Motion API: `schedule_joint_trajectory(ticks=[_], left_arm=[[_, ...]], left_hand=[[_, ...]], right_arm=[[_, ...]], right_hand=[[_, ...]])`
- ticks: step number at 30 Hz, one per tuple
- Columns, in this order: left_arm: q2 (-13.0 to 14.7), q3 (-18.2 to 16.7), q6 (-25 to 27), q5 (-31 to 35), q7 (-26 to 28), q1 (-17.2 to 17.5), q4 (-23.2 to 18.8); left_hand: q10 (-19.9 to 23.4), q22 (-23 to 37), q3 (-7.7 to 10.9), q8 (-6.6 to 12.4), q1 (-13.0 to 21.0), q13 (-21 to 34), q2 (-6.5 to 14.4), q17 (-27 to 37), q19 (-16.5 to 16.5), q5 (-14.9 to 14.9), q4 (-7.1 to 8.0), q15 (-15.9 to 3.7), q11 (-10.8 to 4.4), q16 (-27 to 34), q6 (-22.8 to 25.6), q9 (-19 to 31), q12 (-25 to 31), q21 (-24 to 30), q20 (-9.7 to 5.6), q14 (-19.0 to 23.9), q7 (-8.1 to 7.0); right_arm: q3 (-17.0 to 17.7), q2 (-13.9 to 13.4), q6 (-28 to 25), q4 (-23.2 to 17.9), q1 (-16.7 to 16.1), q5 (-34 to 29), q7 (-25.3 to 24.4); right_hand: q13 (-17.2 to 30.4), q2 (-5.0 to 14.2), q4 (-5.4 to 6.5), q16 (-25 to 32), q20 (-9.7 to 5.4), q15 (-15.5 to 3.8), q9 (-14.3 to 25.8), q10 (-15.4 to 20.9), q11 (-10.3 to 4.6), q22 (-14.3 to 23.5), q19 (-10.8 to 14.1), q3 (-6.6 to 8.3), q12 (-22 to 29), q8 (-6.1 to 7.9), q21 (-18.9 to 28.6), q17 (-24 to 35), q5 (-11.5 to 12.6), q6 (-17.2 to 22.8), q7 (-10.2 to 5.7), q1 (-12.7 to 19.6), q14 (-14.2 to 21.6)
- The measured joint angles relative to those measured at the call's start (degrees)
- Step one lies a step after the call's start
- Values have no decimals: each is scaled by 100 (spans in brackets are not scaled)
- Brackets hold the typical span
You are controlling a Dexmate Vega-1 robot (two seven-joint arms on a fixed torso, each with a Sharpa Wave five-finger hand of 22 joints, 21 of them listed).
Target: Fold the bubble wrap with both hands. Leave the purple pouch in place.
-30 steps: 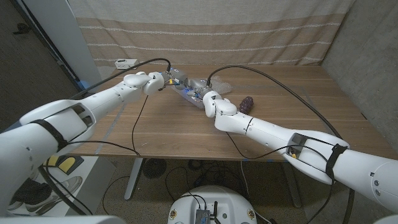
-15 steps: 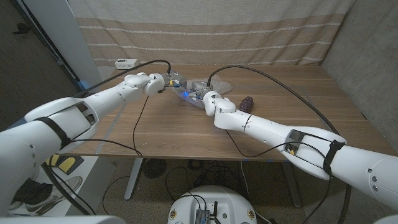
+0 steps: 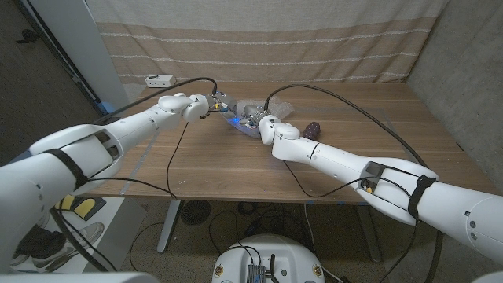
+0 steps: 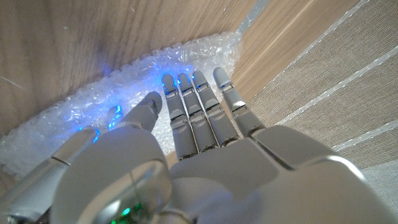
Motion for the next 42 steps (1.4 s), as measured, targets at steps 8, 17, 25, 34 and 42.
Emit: schedule_joint_trajectory(ticks=[8, 17, 25, 34, 42], left_arm=[[108, -56, 91, 51, -27, 93, -250], [299, -236, 242, 135, 81, 279, -671], [548, -562, 441, 264, 571, 582, -1219], [730, -1006, 623, 200, 1145, 961, -1701], [788, -1509, 739, -198, 1780, 1465, -2005]], left_hand=[[-31, 0, 0, 0, -55, 0, 9, 0, 23, 0, 0, 0, -31, 0, 0, -1, 0, 0, 22, 0, 0], [-167, 1, 9, 0, -76, 6, 31, -1, -19, 0, -10, 24, 18, 0, -140, -1, -59, -72, 63, -108, -74], [-308, 1, 68, -44, -77, 15, 32, -1, -73, 0, -69, 63, 21, -22, -276, -1, -84, -121, 73, -247, -134], [-317, 13, 80, -44, -105, 14, 61, -1, -102, 0, -80, 63, 31, -22, -275, -1, -84, -143, 102, -247, -134], [-348, 15, 104, -44, -136, 14, 95, 51, -132, 0, -104, 82, 0, 3, -275, -1, -84, -144, 133, -266, -134]], right_arm=[[7, -103, -16, -143, -42, 52, -50], [118, -270, 129, -385, -199, 46, -382], [301, -414, 454, -623, -429, -59, -925], [566, -532, 753, -854, -743, -187, -1537], [809, -596, 958, -959, -947, -266, -1990]], right_hand=[[-5, -26, -10, -92, 63, 0, 0, 0, -1, 1, -334, 10, 0, 0, -30, -22, 0, 0, 0, -37, -1], [-32, -49, -48, -269, 123, 60, 0, -104, -64, -36, -576, 48, -44, 1, -115, -99, 22, 0, -1, -60, -209], [-32, -66, -64, -347, 124, 62, 0, -125, -42, -54, -638, 64, -86, 1, -115, -126, 22, 0, -1, -76, -251], [-31, -82, -92, -416, 19, 100, 0, -157, -74, -70, -824, 65, -89, 1, -202, -126, 22, 0, -2, -93, -374], [-59, -110, -99, -500, 29, 111, 0, -187, -105, -80, -939, 59, -127, 1, -202, -125, 22, -21, -23, -121, -487]])
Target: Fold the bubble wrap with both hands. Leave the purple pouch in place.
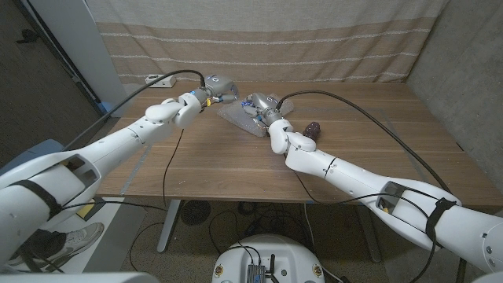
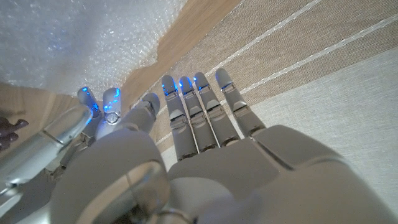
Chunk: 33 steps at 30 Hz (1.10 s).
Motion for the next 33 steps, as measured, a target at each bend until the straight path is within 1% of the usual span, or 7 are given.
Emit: schedule_joint_trajectory(ticks=[2, 9, 13, 16, 27, 30, 33], left_arm=[[4, -131, 30, -121, 194, 152, -68], [-14, -528, 75, -643, 806, 626, -216], [-47, -787, 22, -1031, 986, 904, -295], [-76, -965, -132, -1495, 1079, 1110, -335], [-336, -1429, -668, -2337, 1512, 1627, -264], [-441, -1520, -920, -2581, 1665, 1710, -168], [-523, -1593, -1153, -2804, 1725, 1778, -72]], left_hand=[[-1, 0, 0, 0, 16, 0, 90, 3, -17, 0, 0, -9, 1, 0, -29, 0, 0, 0, 17, -11, 4], [-145, -1, 22, 0, -6, -1, 171, 29, -61, 0, 22, -1, 60, 21, -198, 0, -14, -40, 61, -61, 32], [-289, -1, 46, 0, -16, -1, 241, 29, -113, 27, 46, 9, 166, 21, -302, 0, -22, -63, 113, -151, 117], [-389, -1, 65, 0, -22, -1, 246, 29, -174, 49, 65, 11, 223, 21, -426, 0, -22, -90, 173, -216, 171], [-670, 27, 91, -45, -52, 27, 276, 56, -206, 70, 91, 11, 338, 42, -851, 0, -63, -106, 205, -278, 190], [-803, 27, 112, -45, -76, 18, 301, 47, -205, 89, 113, 20, 368, 42, -1065, 0, -62, -106, 205, -352, 191], [-1031, 27, 112, -79, -78, 11, 297, 39, -205, 93, 113, 53, 383, 24, -1363, 0, -94, -106, 205, -544, 161]], right_arm=[[65, -13, 40, -16, -49, -9, -105], [286, -51, 199, -29, -174, 16, -350], [403, -87, 376, -12, -215, 139, -412], [579, -141, 644, 46, -257, 339, -413], [1049, -288, 1917, 298, -370, 1190, -170], [1194, -310, 2164, 352, -422, 1375, -115], [1317, -317, 2379, 371, -484, 1586, -70]], right_hand=[[0, 0, -7, -8, -8, 24, 0, -13, -13, 0, -8, 7, 0, 0, -33, 0, 0, 0, 0, 0, -42], [0, 7, -24, -128, 1, 62, 0, -153, -10, -2, -78, 24, -67, 0, -46, -27, 0, -31, -31, -53, -224], [1, 15, -41, -128, 2, 62, 0, -152, -10, -27, -139, 8, -67, 0, -46, -27, 0, -31, -31, -61, -224], [1, 37, -48, -128, 2, 54, 0, -152, -10, -27, -139, 1, -67, 0, -49, -27, 0, -31, -31, -83, -276], [-27, 100, -48, -169, 33, 63, 0, -178, 28, -26, -313, 1, -67, 0, -120, 17, 0, -8, -8, -80, -367], [-26, 100, -96, -200, 36, 82, 0, -173, 54, -26, -317, 30, -107, 0, -120, 10, 10, -8, -8, -80, -411], [-26, 85, -219, -354, 157, 91, 0, -319, 73, -35, -437, 40, -193, 0, -157, -76, 22, -21, 4, -65, -648]])
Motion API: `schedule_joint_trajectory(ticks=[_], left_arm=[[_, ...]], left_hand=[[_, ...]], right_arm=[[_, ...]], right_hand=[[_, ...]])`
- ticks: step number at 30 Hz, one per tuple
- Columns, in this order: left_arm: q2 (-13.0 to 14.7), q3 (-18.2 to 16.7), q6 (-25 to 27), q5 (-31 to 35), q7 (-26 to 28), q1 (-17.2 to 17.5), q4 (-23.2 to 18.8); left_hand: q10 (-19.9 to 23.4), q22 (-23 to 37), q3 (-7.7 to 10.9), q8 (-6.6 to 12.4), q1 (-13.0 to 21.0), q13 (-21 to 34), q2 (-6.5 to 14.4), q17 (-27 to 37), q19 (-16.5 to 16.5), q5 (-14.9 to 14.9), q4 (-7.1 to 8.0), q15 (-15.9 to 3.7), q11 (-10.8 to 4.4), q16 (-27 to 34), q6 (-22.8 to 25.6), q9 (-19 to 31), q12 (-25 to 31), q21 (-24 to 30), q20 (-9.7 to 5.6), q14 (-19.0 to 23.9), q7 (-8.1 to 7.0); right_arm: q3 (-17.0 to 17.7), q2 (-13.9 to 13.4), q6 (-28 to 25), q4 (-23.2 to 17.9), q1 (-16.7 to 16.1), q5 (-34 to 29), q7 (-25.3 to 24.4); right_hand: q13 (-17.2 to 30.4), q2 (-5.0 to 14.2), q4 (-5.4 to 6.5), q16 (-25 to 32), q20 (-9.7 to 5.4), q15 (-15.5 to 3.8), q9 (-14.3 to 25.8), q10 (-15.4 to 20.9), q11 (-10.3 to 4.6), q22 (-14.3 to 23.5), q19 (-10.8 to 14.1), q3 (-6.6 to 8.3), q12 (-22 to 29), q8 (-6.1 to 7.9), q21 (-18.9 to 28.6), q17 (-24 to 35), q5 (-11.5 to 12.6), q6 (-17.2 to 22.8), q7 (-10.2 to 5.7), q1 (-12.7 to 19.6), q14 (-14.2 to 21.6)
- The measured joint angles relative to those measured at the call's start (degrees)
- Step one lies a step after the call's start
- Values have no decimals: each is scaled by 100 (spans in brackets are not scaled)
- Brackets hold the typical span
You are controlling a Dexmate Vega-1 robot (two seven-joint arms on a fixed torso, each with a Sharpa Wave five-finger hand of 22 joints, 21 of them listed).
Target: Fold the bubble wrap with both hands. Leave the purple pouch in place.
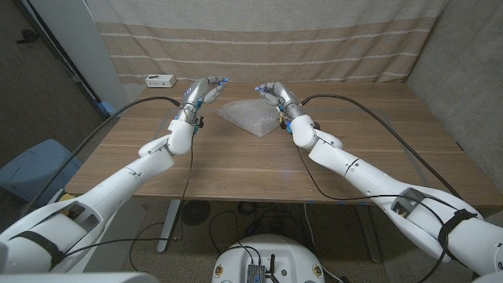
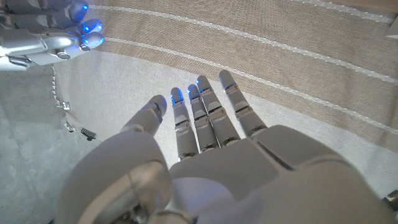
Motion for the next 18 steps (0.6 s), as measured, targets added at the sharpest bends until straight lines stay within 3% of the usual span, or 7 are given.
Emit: schedule_joint_trajectory(ticks=[5, 9, 11, 15, 18], left_arm=[[-128, -133, -437, -468, -64, 104, 142], [-193, -226, -541, -587, -111, 174, 278], [-216, -271, -822, -921, -278, 204, 333], [-305, -393, -1074, -1254, -502, 275, 523], [-372, -461, -1343, -1700, -794, 319, 640]], left_hand=[[-294, 0, 0, -11, -73, 0, -74, 0, -1, 0, 0, 80, 34, -50, -412, -23, -11, -45, -1, -289, -69], [-352, -1, 0, -10, -142, -27, -70, -26, -60, 0, 0, 104, 59, -50, -513, -23, -11, -83, -1, -396, -88], [-422, -1, 0, -11, -140, -27, -68, -26, -82, 0, 0, 124, 68, -50, -569, -23, -11, -97, -8, -452, -99], [-543, -1, -5, -10, -227, -27, -132, -26, -153, 0, 5, 152, 80, -50, -743, -22, -11, -122, -6, -646, -111], [-798, -9, -82, -10, -430, -65, -144, -26, -337, 0, 81, 201, 119, -98, -1009, -46, -11, -230, 3, -974, -154]], right_arm=[[213, 13, 374, 100, -105, 371, 96], [314, 29, 749, 166, -165, 697, 155], [540, 39, 950, 193, -331, 875, 150], [656, 32, 1158, 168, -430, 1069, 56], [860, 14, 1192, 24, -605, 1188, -40]], right_hand=[[-27, -155, -60, -209, 231, 33, 0, -183, 1, -41, -101, -3, -102, -23, -50, -134, 0, -103, 59, -33, -271], [-41, -322, -172, -240, 293, 33, 0, -201, 22, -44, -134, -5, -146, -23, -50, -222, 0, -112, 70, 13, -271], [-53, -392, -176, -281, 318, 33, 0, -169, 47, -71, -108, -8, -146, -16, -50, -272, 0, -78, 103, -26, -271], [-53, -497, -198, -320, 360, 33, 0, -94, 63, -71, -112, -31, -146, 1, -100, -334, 0, -49, 132, -75, -271], [-80, -588, -199, -482, 547, 44, 0, -86, 72, -98, -299, -32, -196, 1, -246, -407, -25, -29, 152, -166, -473]])
